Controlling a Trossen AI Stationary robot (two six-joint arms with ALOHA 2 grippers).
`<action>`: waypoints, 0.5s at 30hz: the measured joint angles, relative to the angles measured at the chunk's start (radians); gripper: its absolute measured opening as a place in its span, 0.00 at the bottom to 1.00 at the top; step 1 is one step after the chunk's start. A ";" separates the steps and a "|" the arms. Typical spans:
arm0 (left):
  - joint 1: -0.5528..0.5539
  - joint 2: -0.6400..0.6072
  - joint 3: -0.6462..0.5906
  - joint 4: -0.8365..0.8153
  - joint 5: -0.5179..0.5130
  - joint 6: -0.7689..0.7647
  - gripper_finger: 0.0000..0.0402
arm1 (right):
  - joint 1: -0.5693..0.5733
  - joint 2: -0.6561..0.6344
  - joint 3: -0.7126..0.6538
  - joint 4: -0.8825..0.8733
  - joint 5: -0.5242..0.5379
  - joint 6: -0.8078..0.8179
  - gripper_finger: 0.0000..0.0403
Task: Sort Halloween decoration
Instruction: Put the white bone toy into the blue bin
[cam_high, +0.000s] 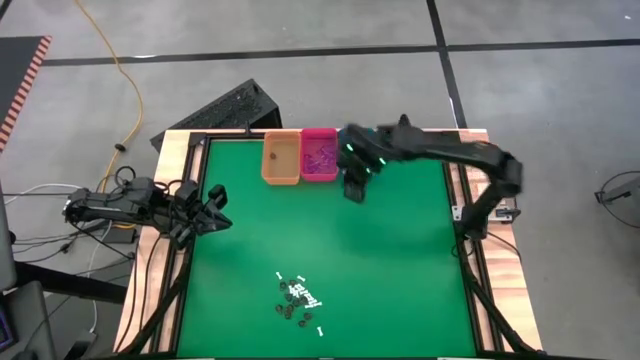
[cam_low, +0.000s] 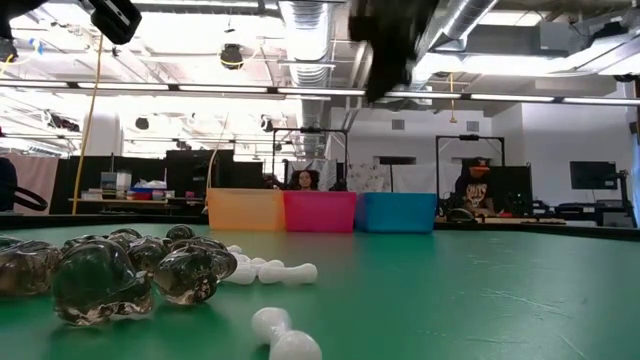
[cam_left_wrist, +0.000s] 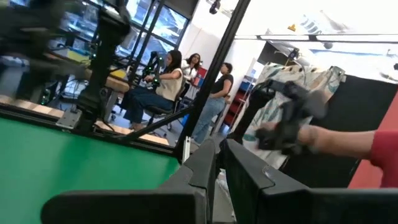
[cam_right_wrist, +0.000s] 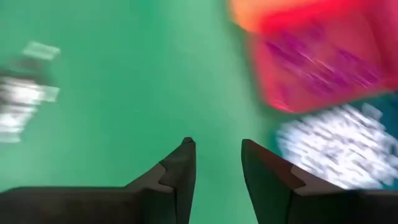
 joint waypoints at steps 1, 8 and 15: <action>0.000 0.000 0.000 0.000 0.000 0.007 0.06 | 0.044 -0.045 -0.023 0.026 0.001 0.025 0.39; 0.000 0.000 0.000 -0.006 -0.002 0.042 0.06 | 0.476 -0.349 -0.420 0.471 0.256 0.384 0.36; 0.000 0.000 0.000 -0.040 -0.046 0.047 0.06 | 0.778 -0.192 -0.605 0.857 0.508 0.444 0.36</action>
